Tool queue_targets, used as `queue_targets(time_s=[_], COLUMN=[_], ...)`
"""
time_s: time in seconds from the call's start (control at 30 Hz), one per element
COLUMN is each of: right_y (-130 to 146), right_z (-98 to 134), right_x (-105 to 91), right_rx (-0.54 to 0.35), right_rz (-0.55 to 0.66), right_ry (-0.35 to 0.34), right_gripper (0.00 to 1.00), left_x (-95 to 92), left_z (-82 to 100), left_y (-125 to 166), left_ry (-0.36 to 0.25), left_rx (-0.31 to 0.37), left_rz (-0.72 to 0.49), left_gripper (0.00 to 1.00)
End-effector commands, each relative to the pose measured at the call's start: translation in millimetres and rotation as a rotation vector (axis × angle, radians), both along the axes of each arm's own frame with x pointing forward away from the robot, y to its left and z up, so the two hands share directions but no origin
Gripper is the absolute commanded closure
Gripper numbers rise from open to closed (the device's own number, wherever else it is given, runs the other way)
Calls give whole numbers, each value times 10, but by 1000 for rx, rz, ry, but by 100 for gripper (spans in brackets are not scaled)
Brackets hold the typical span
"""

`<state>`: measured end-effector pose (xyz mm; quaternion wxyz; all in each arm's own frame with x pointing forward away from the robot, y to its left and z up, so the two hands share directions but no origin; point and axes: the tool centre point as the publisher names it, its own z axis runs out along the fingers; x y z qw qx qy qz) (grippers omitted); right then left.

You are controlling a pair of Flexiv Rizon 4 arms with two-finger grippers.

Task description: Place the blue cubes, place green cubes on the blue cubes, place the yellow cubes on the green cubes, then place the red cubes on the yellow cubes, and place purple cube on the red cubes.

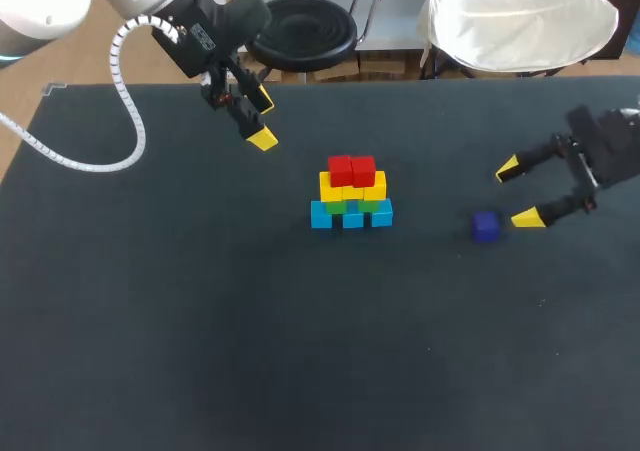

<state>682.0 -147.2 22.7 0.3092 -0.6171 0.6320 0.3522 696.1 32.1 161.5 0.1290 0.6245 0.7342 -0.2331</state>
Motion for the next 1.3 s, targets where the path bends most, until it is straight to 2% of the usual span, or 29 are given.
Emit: queue_targets(time_s=[0.03, 0.53, 1.03, 1.07, 1.1, 1.13, 1.17, 1.3], right_y=[122, 289, 304, 304, 304, 306, 307, 308], right_z=[-22, -244, -383, -383, -380, -374, -369, -359], right_x=[51, -11, -14, -17, -21, -27, -32, -50], right_rx=[-18, -16, -20, -20, -18, -17, -17, -19], right_rz=[16, 9, 13, 13, 13, 13, 14, 18], right_ry=[23, 79, 106, 102, 97, 93, 91, 87], right_gripper=[0, 0, 0, 50, 63, 81, 88, 100], left_x=[-7, -7, -7, -7, -7, -7, -7, -7], left_z=[-6, -6, -6, -6, -6, -6, -6, -6], left_y=[9, 9, 9, 9, 9, 9, 9, 9], left_ry=[-3, -3, -3, -3, -3, -3, -3, -3], left_rx=[-3, -3, -3, -3, -3, -3, -3, -3], left_rz=[0, 0, 0, 0, 0, 0, 0, 0], left_gripper=[0, 0, 0, 0, 0, 0, 0, 0])
